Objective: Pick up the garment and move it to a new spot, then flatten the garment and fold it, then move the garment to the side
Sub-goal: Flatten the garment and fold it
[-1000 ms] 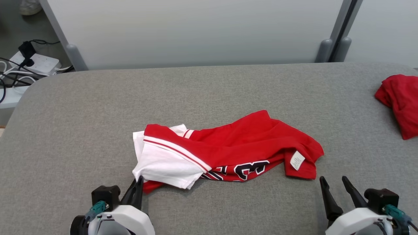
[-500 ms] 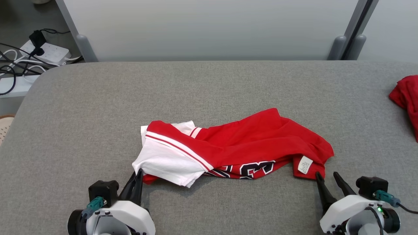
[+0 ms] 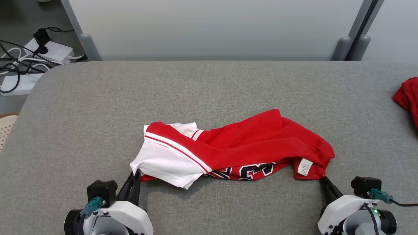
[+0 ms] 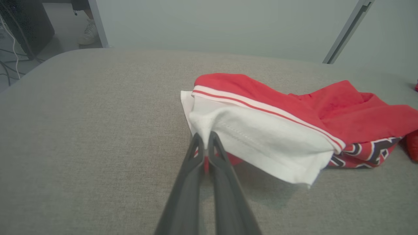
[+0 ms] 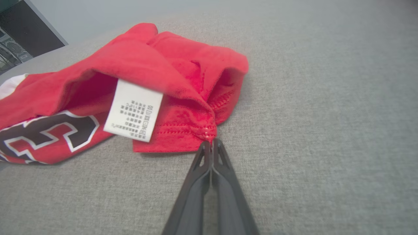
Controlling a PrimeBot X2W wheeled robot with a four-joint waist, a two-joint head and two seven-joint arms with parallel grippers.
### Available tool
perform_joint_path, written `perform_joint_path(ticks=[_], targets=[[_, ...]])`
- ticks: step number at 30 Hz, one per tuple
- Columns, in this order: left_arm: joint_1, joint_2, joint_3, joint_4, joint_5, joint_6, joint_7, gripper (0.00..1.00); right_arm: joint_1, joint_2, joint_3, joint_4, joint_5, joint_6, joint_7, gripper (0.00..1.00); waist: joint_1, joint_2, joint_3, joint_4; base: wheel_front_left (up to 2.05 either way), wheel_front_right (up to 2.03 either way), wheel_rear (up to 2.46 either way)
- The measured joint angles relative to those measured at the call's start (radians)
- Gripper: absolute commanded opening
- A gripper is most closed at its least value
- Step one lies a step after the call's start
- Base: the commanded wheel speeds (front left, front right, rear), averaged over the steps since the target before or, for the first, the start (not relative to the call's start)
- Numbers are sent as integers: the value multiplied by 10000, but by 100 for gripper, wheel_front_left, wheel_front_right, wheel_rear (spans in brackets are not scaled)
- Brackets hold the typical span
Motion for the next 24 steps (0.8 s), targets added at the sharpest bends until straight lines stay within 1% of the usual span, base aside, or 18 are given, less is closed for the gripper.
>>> perform_joint_path(ticks=[3,5,10,15,18,21,24], targets=[[13,42,2,-77,0,44,-2,0,-9,-100,144,-10,35,0,0,0,0,0,-69,5,0,0,0],[24,58,12,-138,0,90,-8,0,-8,-274,58,-201,-90,0,0,0,0,0,-126,-1,0,0,0],[54,121,134,-341,0,163,-282,0,69,-754,-872,-1277,-1043,0,0,0,0,0,-270,-65,0,0,0],[189,395,483,-988,0,247,-675,0,337,-903,-1758,-2683,-2067,0,0,0,0,0,-389,-221,0,0,0],[163,573,736,-1724,-4,253,-807,0,364,-934,-2123,-3597,-2548,0,0,0,0,0,-468,-291,0,0,0],[-43,811,949,-2876,-2,349,-757,0,281,-1049,-2259,-4614,-2970,0,0,0,1,0,-609,-324,0,0,0],[-644,1287,1294,-3871,0,332,-546,0,7,-1361,-2391,-5618,-3260,0,-2,0,0,0,-764,-337,0,0,0]])
